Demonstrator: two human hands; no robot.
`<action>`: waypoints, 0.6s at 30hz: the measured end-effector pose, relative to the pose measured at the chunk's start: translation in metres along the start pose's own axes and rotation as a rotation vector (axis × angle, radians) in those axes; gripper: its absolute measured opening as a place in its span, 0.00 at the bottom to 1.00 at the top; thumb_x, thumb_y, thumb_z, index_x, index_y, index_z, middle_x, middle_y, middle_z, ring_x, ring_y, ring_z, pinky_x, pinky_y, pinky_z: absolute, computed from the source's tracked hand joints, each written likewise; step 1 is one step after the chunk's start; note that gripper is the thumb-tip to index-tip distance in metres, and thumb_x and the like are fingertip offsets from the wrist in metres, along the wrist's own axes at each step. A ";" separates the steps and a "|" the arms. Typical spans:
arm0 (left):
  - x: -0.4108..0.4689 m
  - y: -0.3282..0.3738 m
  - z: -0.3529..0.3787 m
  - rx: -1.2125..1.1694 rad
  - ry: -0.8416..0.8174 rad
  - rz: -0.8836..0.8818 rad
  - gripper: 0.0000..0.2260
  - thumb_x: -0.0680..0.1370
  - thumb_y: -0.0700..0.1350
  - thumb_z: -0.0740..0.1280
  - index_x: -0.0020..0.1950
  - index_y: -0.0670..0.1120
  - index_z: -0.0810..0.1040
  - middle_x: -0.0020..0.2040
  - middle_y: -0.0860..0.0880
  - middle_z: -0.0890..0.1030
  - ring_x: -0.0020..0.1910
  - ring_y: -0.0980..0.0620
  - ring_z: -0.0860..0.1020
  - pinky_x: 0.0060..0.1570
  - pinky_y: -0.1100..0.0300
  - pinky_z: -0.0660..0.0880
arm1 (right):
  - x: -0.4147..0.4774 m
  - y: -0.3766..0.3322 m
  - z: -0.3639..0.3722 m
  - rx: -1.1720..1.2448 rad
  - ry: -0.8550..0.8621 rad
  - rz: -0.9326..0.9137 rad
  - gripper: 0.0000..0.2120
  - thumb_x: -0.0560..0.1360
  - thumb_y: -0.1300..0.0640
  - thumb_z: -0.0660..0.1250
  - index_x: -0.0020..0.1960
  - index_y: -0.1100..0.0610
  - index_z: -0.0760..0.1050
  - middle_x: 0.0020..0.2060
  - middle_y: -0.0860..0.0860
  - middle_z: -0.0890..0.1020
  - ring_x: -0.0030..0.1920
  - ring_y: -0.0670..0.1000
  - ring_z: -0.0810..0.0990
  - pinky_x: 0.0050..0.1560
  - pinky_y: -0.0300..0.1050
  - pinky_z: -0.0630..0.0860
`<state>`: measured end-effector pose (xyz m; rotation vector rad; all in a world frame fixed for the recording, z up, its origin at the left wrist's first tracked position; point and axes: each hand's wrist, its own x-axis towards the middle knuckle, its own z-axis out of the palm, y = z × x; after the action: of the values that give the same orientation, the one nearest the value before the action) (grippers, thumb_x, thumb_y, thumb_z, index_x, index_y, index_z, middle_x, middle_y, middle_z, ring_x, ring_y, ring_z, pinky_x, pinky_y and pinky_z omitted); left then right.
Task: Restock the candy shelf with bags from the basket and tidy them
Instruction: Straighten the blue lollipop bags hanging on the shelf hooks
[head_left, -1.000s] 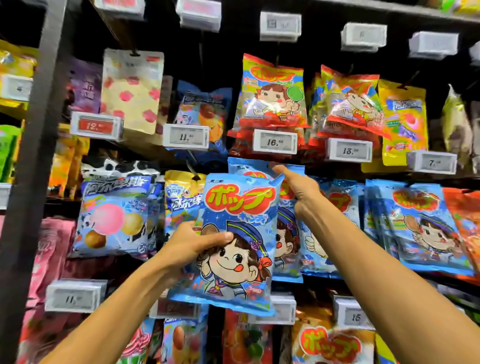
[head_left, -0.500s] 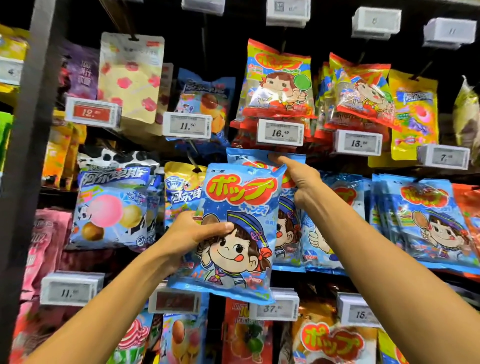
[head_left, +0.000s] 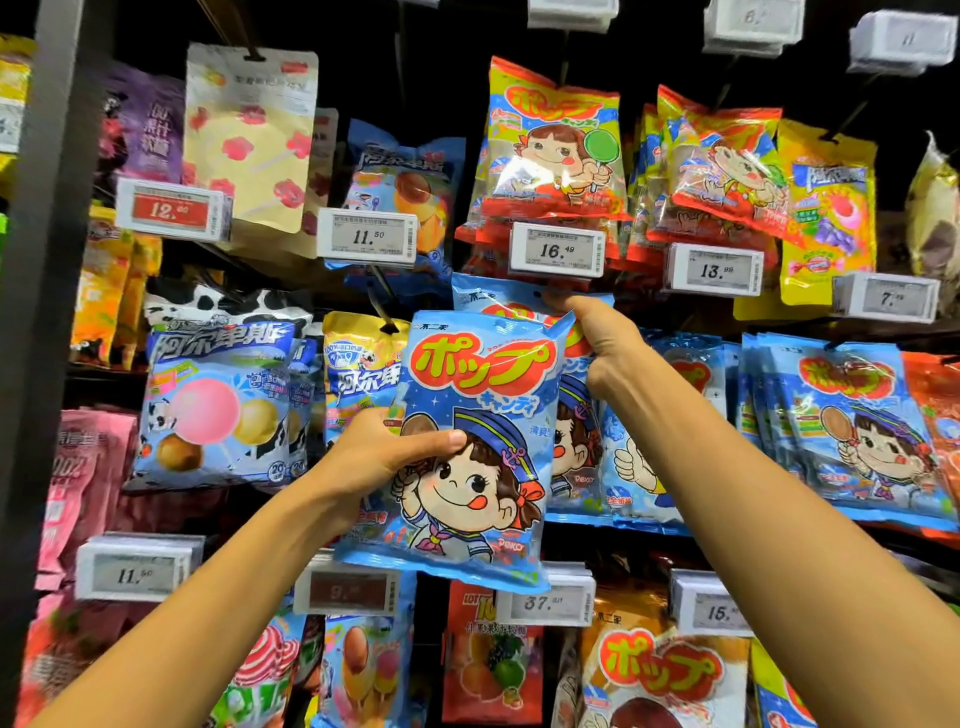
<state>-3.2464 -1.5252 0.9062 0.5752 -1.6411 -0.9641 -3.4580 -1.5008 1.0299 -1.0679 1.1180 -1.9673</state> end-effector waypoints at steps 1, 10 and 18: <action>-0.001 0.000 0.000 -0.001 -0.011 0.003 0.39 0.57 0.55 0.82 0.55 0.29 0.74 0.50 0.33 0.82 0.39 0.45 0.82 0.36 0.60 0.81 | -0.001 0.000 0.000 0.000 0.002 -0.004 0.19 0.71 0.63 0.73 0.61 0.64 0.78 0.53 0.62 0.83 0.48 0.59 0.83 0.53 0.59 0.81; -0.003 0.002 0.003 -0.001 -0.028 -0.007 0.37 0.57 0.56 0.81 0.52 0.30 0.74 0.45 0.33 0.83 0.38 0.45 0.82 0.34 0.61 0.80 | -0.002 -0.004 -0.005 -0.028 0.045 -0.026 0.11 0.72 0.61 0.73 0.51 0.61 0.75 0.35 0.52 0.77 0.31 0.49 0.75 0.25 0.37 0.73; -0.002 0.000 0.003 0.008 -0.068 -0.041 0.20 0.60 0.52 0.81 0.44 0.44 0.81 0.40 0.45 0.86 0.36 0.49 0.84 0.32 0.64 0.77 | -0.003 0.003 -0.005 0.019 0.042 -0.047 0.13 0.67 0.62 0.78 0.49 0.62 0.79 0.41 0.54 0.82 0.40 0.55 0.81 0.50 0.54 0.80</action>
<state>-3.2488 -1.5228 0.9050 0.5887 -1.6994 -1.0170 -3.4601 -1.4978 1.0246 -1.0564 1.1036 -2.0412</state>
